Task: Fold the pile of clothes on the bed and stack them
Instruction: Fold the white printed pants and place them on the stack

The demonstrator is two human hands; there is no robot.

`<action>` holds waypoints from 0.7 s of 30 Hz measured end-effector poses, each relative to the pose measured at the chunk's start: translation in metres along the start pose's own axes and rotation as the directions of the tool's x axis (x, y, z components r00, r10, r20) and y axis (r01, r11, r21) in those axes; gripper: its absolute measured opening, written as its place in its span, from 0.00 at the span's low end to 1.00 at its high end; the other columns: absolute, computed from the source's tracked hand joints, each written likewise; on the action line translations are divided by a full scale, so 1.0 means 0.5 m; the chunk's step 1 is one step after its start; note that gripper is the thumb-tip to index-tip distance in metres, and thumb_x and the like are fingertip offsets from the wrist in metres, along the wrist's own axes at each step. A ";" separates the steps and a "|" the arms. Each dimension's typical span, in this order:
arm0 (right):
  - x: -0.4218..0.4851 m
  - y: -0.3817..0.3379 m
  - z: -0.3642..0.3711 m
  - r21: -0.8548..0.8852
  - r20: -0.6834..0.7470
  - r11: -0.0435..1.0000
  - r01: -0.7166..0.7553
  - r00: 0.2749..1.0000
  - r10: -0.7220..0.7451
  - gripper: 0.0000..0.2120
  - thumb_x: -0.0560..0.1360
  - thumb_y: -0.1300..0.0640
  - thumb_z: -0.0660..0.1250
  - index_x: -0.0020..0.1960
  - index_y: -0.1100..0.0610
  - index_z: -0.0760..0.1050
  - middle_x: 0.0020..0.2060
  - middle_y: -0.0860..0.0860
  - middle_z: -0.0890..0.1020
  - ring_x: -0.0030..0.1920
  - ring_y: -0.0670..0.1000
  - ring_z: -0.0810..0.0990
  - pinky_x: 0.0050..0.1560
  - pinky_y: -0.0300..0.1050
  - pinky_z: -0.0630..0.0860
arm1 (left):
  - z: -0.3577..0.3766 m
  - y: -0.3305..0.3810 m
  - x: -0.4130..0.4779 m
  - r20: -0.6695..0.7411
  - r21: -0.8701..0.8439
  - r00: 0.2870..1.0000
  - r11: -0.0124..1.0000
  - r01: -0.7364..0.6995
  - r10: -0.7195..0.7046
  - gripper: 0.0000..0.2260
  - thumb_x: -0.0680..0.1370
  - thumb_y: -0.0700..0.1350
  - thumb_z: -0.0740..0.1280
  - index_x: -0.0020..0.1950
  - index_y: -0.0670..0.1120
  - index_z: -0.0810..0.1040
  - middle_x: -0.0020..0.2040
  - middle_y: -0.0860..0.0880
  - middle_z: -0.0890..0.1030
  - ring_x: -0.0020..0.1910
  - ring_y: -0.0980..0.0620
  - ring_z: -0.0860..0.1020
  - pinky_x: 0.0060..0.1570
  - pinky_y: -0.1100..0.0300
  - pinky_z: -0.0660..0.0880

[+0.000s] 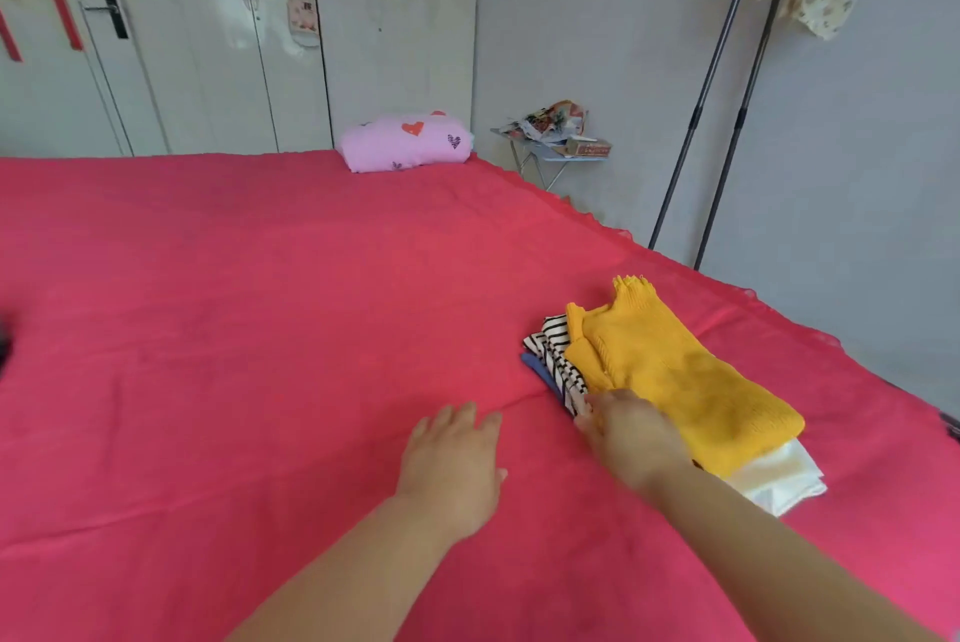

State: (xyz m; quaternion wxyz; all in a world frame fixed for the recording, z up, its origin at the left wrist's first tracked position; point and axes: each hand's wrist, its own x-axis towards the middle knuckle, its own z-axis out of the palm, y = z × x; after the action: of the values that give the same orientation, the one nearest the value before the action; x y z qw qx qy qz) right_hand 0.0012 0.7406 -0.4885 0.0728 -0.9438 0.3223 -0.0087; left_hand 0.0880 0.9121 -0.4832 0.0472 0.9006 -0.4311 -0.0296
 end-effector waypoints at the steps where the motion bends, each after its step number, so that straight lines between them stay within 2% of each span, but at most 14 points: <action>1: -0.024 -0.048 0.012 0.015 0.016 0.998 0.053 0.998 -0.054 0.19 0.79 0.45 0.54 0.66 0.52 0.68 0.62 0.53 0.72 0.63 0.55 0.72 0.61 0.50 0.70 | -0.009 -0.029 -0.028 0.004 0.016 0.999 0.999 0.046 -0.046 0.26 0.79 0.52 0.59 0.75 0.50 0.57 0.72 0.47 0.63 0.71 0.46 0.61 0.69 0.51 0.58; 6: -0.159 -0.267 0.049 0.061 0.070 0.962 0.266 0.960 -0.270 0.21 0.79 0.47 0.57 0.70 0.51 0.64 0.64 0.53 0.70 0.65 0.56 0.70 0.63 0.50 0.68 | -0.030 -0.149 -0.191 0.017 0.023 0.975 0.975 0.220 -0.221 0.24 0.78 0.52 0.60 0.73 0.49 0.60 0.68 0.46 0.69 0.68 0.45 0.66 0.66 0.50 0.63; 9: -0.227 -0.376 0.058 0.057 0.098 0.935 0.350 0.930 -0.355 0.21 0.78 0.47 0.58 0.69 0.52 0.65 0.64 0.53 0.71 0.65 0.57 0.70 0.63 0.50 0.69 | -0.039 -0.219 -0.298 0.000 0.033 0.954 0.954 0.299 -0.299 0.23 0.78 0.51 0.60 0.72 0.48 0.61 0.66 0.46 0.70 0.67 0.45 0.68 0.65 0.50 0.63; 17: -0.382 -0.633 0.079 0.045 0.109 0.813 0.581 0.806 -0.582 0.22 0.79 0.47 0.57 0.71 0.51 0.63 0.66 0.52 0.69 0.66 0.55 0.69 0.64 0.49 0.70 | -0.086 -0.434 -0.598 -0.040 0.047 0.848 0.847 0.530 -0.529 0.22 0.78 0.48 0.61 0.70 0.46 0.64 0.65 0.43 0.70 0.66 0.41 0.68 0.63 0.48 0.64; 19: -0.410 -0.688 0.086 0.035 0.107 0.785 0.619 0.778 -0.619 0.22 0.79 0.47 0.57 0.71 0.51 0.63 0.66 0.52 0.70 0.66 0.54 0.70 0.65 0.49 0.69 | -0.096 -0.501 -0.662 -0.072 0.097 0.807 0.801 0.591 -0.586 0.20 0.78 0.46 0.61 0.69 0.45 0.64 0.66 0.41 0.69 0.66 0.40 0.66 0.64 0.46 0.63; 21: -0.437 -0.737 0.093 0.028 0.121 0.766 0.643 0.758 -0.641 0.22 0.79 0.46 0.57 0.71 0.51 0.63 0.66 0.51 0.70 0.66 0.53 0.70 0.65 0.48 0.69 | -0.104 -0.565 -0.721 -0.093 0.153 0.757 0.742 0.653 -0.647 0.23 0.78 0.45 0.61 0.72 0.44 0.61 0.70 0.40 0.62 0.71 0.39 0.59 0.67 0.43 0.58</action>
State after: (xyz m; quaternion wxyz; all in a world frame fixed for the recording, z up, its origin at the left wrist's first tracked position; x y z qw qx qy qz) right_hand 0.0549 1.1678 -0.4754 0.0781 -0.9962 -0.0253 0.0278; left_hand 0.0854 1.3722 -0.4582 -0.0384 0.9951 -0.0904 0.0094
